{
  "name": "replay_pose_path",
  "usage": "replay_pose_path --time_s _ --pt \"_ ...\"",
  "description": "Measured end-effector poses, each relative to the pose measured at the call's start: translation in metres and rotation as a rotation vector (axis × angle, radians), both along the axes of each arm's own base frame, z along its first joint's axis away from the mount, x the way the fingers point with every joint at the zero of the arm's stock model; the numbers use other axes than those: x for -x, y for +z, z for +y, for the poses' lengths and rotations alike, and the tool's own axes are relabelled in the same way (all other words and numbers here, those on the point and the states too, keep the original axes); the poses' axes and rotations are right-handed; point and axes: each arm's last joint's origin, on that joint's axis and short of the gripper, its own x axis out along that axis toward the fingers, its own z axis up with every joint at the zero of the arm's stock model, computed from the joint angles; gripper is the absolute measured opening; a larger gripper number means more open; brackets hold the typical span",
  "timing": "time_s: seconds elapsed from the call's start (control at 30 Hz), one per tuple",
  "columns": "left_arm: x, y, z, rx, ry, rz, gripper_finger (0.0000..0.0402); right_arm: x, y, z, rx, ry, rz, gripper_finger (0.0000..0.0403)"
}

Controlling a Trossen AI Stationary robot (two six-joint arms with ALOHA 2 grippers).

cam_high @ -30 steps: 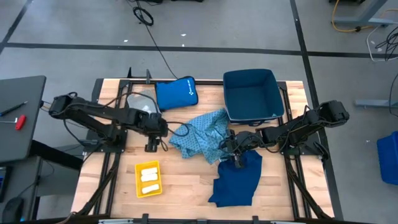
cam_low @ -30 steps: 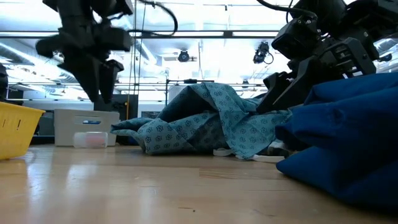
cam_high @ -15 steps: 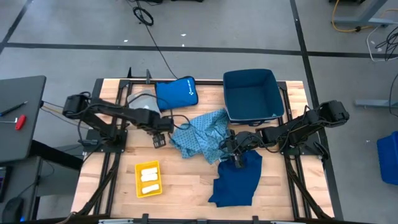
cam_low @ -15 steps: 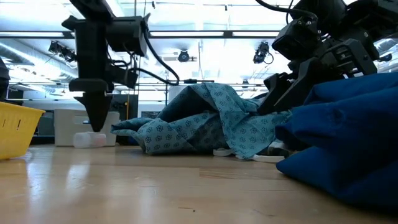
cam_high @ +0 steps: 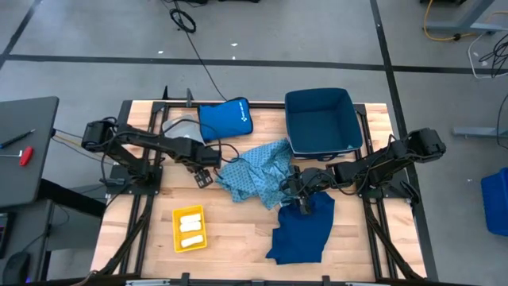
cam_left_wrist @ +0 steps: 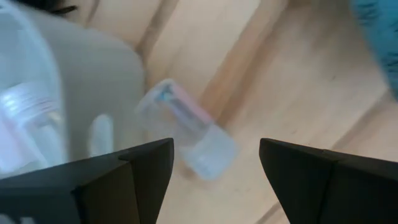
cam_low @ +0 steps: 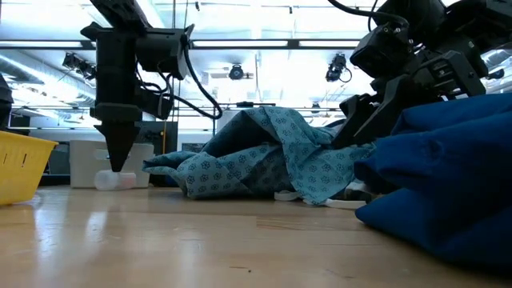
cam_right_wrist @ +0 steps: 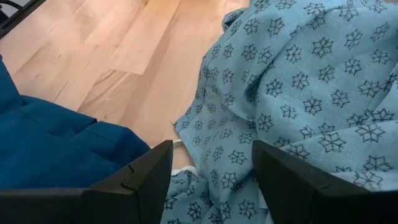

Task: Pick & place medical supplies in basket/bin
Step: Put the white pill bottle into the gray bin

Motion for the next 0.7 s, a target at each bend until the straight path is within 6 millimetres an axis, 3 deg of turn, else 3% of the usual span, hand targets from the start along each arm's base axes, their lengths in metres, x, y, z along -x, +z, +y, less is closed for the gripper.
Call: replay_pose_path --time_s 0.4,0.7 --pt "0.001 -0.001 0.001 -0.037 0.008 0.021 0.0244 0.0 0.0 0.0 0.001 0.0 0.001 0.0229" --pt "-0.006 -0.017 0.002 -0.059 0.024 0.067 0.0244 0.0 0.0 0.0 0.003 0.002 0.001 0.0229"
